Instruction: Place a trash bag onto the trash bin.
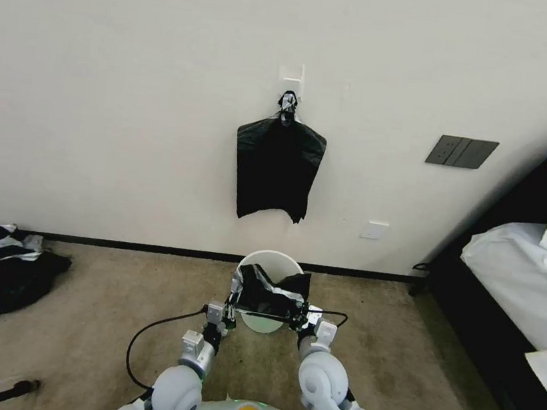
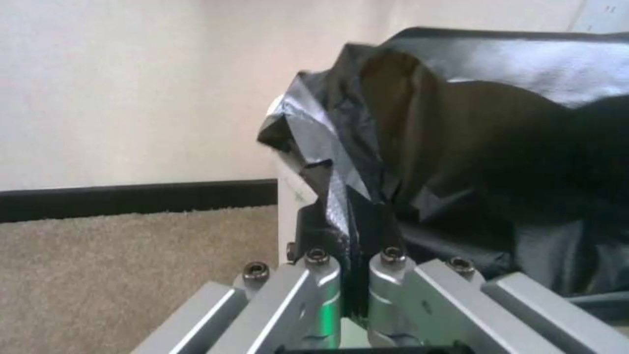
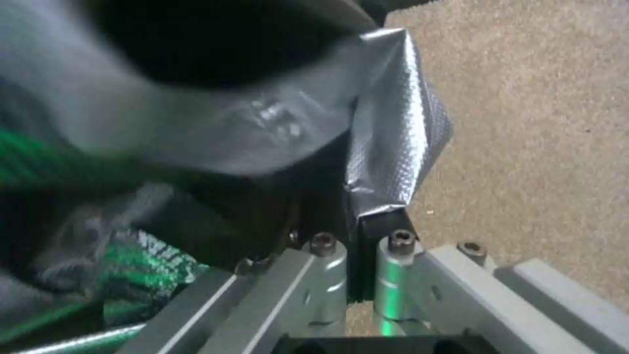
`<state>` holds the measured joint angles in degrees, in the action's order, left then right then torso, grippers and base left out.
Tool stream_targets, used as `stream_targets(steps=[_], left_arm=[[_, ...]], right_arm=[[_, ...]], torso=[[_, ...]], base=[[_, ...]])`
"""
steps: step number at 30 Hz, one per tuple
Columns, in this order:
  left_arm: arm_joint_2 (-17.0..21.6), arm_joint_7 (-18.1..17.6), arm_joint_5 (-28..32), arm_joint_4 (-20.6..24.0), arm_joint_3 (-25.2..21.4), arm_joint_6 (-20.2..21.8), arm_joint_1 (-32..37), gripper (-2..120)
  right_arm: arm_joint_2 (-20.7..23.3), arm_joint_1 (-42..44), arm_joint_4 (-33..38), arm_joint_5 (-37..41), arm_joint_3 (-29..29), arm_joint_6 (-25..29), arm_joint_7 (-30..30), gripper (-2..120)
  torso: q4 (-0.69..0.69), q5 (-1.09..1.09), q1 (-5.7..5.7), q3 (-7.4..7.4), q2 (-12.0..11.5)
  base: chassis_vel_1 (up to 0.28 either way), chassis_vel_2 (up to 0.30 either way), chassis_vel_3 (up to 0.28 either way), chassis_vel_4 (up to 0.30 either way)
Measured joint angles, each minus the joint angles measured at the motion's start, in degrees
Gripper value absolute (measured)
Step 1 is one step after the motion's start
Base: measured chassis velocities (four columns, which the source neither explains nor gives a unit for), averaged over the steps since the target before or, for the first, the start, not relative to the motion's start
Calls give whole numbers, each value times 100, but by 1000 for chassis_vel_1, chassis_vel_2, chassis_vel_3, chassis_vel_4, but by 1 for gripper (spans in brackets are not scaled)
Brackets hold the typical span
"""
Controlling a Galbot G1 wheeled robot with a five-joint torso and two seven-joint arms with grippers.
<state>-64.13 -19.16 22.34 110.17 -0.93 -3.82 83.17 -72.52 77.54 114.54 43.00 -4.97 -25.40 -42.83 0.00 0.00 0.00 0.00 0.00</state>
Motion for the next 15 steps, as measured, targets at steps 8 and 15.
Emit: stream_targets(steps=[8,15], left_arm=[[-120,36,-109,-423,118,-101,-242,0],[-209,51,-193,-746,133,-154,-503,0]], right_arm=[[-24,-100,-242,-48,9,27,79,0],[-86,-221,-489,-191,34,204,224,0]], torso=[[0,-1,0,0,0],[0,0,0,0,0]], base=[[0,0,0,0],[0,0,0,0]])
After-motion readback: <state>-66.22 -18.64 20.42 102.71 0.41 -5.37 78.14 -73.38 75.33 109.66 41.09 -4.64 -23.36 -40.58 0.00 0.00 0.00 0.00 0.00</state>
